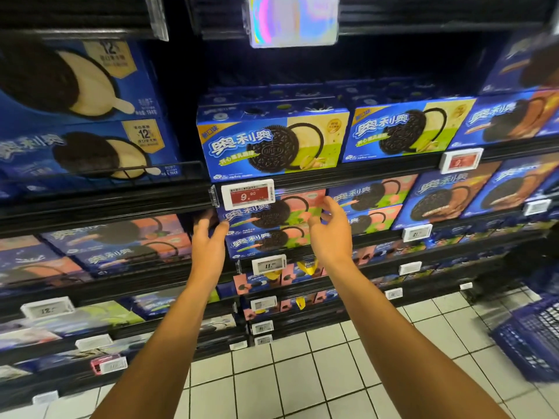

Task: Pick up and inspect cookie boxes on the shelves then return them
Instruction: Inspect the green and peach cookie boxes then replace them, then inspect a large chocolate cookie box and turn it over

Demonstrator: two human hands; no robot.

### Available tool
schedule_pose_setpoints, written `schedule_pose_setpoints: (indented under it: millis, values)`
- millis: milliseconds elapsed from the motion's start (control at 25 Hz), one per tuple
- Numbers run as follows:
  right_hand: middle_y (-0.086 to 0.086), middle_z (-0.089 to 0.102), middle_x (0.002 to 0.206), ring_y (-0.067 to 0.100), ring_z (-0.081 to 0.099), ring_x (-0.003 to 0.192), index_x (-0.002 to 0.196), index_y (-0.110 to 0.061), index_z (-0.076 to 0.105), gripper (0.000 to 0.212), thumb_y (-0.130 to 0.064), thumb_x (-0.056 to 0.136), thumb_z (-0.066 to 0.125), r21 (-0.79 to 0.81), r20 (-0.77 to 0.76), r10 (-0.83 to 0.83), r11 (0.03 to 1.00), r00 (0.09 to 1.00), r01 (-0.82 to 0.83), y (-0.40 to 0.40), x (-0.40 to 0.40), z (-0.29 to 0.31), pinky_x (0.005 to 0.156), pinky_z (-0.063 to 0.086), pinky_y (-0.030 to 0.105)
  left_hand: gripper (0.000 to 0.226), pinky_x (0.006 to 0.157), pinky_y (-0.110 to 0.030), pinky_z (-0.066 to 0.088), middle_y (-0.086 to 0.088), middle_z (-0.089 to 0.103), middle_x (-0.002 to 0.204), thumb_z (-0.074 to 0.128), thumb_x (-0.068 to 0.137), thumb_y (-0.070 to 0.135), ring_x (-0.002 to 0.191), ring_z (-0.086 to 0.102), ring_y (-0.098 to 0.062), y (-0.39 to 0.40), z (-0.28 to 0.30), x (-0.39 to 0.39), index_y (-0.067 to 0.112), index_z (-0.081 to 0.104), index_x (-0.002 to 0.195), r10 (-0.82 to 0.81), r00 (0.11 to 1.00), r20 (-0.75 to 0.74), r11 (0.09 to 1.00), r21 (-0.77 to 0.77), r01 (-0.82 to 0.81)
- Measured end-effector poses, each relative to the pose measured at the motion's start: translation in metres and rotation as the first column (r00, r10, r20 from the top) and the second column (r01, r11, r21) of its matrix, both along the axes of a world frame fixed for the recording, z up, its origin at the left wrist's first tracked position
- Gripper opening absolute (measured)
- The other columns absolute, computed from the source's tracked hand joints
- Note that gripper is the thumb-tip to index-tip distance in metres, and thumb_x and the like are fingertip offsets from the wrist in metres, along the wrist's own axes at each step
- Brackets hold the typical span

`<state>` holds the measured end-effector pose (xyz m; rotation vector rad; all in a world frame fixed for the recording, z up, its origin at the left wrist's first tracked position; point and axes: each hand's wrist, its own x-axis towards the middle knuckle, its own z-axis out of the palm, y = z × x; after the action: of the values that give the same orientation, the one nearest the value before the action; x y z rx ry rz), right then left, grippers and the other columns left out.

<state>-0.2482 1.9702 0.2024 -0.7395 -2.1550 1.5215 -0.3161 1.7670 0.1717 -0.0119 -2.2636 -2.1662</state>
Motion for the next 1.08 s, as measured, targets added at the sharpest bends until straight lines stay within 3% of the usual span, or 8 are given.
schedule_pose_setpoints:
  millis: [80, 200, 320, 480, 560, 680, 920, 1080]
  values:
    - [-0.003, 0.05, 0.147, 0.013, 0.05, 0.129, 0.148, -0.02, 0.044, 0.051, -0.017, 0.099, 0.059, -0.057, -0.023, 0.025, 0.998, 0.999, -0.026, 0.006, 0.007, 0.0, 0.089, 0.04, 0.019, 0.024, 0.077, -0.015, 0.047, -0.008, 0.057, 0.13, 0.054, 0.1, 0.017, 0.108, 0.061, -0.01, 0.001, 0.004, 0.003, 0.04, 0.055, 0.106, 0.006, 1.0, 0.004, 1.0, 0.012, -0.006]
    - [-0.002, 0.052, 0.144, 0.011, 0.051, 0.121, 0.147, -0.02, 0.045, 0.049, -0.011, 0.1, 0.055, -0.166, -0.086, 0.062, 0.983, 0.994, -0.075, 0.023, 0.021, 0.001, 0.082, 0.045, 0.016, 0.041, 0.076, -0.001, 0.042, 0.01, 0.052, 0.135, 0.056, 0.099, 0.015, 0.104, 0.055, 0.015, 0.006, 0.007, 0.019, 0.025, 0.047, 0.138, 0.07, 0.997, 0.006, 0.996, 0.062, -0.071]
    - [-0.002, 0.054, 0.142, 0.016, 0.052, 0.127, 0.146, -0.022, 0.045, 0.046, -0.012, 0.102, 0.053, -0.275, -0.126, 0.109, 0.951, 0.986, -0.14, 0.044, 0.035, 0.002, 0.101, 0.046, 0.036, 0.052, 0.104, -0.021, 0.035, 0.008, 0.042, 0.149, 0.057, 0.099, 0.02, 0.132, 0.041, -0.003, 0.012, 0.001, 0.046, 0.025, 0.038, 0.147, 0.161, 0.986, 0.033, 0.981, 0.102, -0.164]
    - [-0.011, 0.061, 0.127, 0.007, 0.064, 0.11, 0.127, -0.035, 0.059, 0.032, -0.016, 0.102, 0.055, -0.339, -0.192, 0.154, 0.916, 0.969, -0.213, 0.084, 0.06, 0.003, 0.091, 0.054, 0.03, 0.039, 0.109, -0.033, 0.04, 0.007, 0.053, 0.137, 0.054, 0.1, 0.02, 0.127, 0.051, -0.011, 0.042, 0.009, 0.087, 0.02, 0.05, 0.139, 0.081, 0.992, 0.093, 0.981, 0.169, -0.096]
    - [-0.01, 0.064, 0.121, 0.001, 0.069, 0.1, 0.123, -0.035, 0.06, 0.025, -0.023, 0.101, 0.059, -0.425, -0.226, 0.148, 0.874, 0.963, -0.234, 0.111, 0.079, 0.007, 0.082, 0.056, 0.024, 0.028, 0.106, -0.036, 0.044, 0.008, 0.06, 0.129, 0.054, 0.1, 0.018, 0.121, 0.057, -0.012, 0.064, 0.018, 0.106, 0.022, 0.057, 0.127, 0.025, 0.992, 0.123, 0.978, 0.201, -0.049]
    - [-0.003, 0.072, 0.116, 0.008, 0.072, 0.099, 0.12, -0.03, 0.063, 0.025, -0.028, 0.096, 0.067, -0.483, -0.211, 0.164, 0.84, 0.964, -0.248, 0.161, 0.115, 0.013, 0.078, 0.058, 0.029, 0.023, 0.095, -0.04, 0.052, -0.003, 0.069, 0.12, 0.05, 0.101, 0.014, 0.108, 0.067, -0.018, 0.102, 0.029, 0.137, 0.013, 0.061, 0.121, -0.091, 0.98, 0.18, 0.978, 0.204, 0.053]
    - [0.004, 0.078, 0.094, 0.014, 0.073, 0.082, 0.114, -0.017, 0.065, 0.018, -0.012, 0.099, 0.057, -0.355, -0.159, 0.268, 0.882, 0.95, -0.309, 0.298, 0.228, 0.007, 0.066, 0.057, 0.023, 0.022, 0.079, -0.038, 0.059, -0.012, 0.076, 0.103, 0.044, 0.101, 0.011, 0.092, 0.074, -0.024, 0.226, 0.014, 0.222, 0.006, 0.063, 0.113, -0.247, 0.936, 0.251, 0.958, 0.211, 0.196]
    - [0.005, 0.077, 0.094, 0.018, 0.071, 0.084, 0.107, -0.019, 0.069, 0.016, -0.011, 0.097, 0.059, -0.358, -0.128, 0.2, 0.904, 0.971, -0.234, 0.38, 0.275, 0.003, 0.075, 0.058, 0.037, 0.023, 0.081, -0.041, 0.056, -0.016, 0.074, 0.105, 0.044, 0.102, 0.011, 0.091, 0.073, -0.025, 0.308, -0.001, 0.257, 0.007, 0.064, 0.112, -0.248, 0.918, 0.311, 0.954, 0.243, 0.175]
